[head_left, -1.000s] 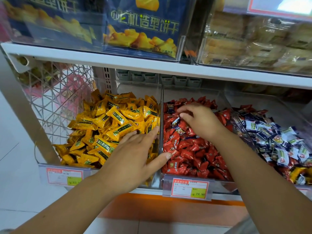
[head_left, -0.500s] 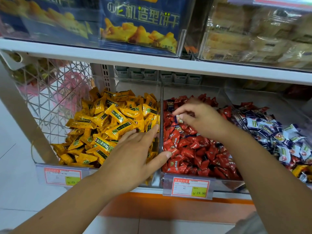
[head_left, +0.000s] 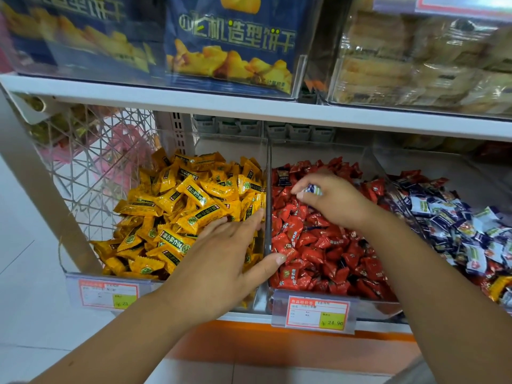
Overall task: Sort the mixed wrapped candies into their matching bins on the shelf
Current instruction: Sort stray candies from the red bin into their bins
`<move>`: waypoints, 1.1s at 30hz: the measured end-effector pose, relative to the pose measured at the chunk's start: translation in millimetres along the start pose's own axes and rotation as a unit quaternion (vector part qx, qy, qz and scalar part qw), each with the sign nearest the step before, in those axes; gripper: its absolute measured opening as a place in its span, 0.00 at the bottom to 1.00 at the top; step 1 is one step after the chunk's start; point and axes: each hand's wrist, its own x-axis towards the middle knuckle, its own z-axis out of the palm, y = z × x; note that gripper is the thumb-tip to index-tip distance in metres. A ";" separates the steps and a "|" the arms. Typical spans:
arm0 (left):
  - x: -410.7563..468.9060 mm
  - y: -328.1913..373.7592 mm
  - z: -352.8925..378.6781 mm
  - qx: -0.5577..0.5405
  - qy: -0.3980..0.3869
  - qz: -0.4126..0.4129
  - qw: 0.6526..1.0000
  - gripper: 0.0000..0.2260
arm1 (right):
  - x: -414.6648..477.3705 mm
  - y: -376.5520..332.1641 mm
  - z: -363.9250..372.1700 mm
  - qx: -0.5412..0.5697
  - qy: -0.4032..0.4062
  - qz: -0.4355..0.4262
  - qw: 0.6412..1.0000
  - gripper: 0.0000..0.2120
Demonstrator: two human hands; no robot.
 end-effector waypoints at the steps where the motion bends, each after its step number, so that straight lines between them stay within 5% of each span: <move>1: 0.8 -1.2 0.2 0.001 -0.001 0.000 1.000 0.38 | 3.7 -1.5 -1.3 0.015 0.031 0.010 0.999 0.07; 5: 3.2 -2.0 -2.4 0.009 0.003 -0.003 1.000 0.39 | 30.8 -5.7 9.8 0.001 0.096 0.036 0.995 0.11; 12: 2.1 1.2 -1.2 0.006 0.012 -0.020 1.000 0.40 | 65.5 3.3 36.4 -0.190 -0.002 0.065 0.980 0.25; 22: 2.2 0.3 -0.7 0.005 -0.016 -0.030 0.999 0.39 | 37.4 0.4 24.9 -0.043 0.052 0.020 0.998 0.12; 29: 2.6 -4.3 3.1 0.005 -0.019 -0.016 1.000 0.42 | -23.7 -24.1 -12.2 -0.079 0.110 -0.029 0.990 0.11; 33: 2.7 -2.5 3.2 0.000 -0.013 -0.018 1.000 0.42 | -59.7 -9.6 -45.7 -0.137 0.232 0.020 0.963 0.14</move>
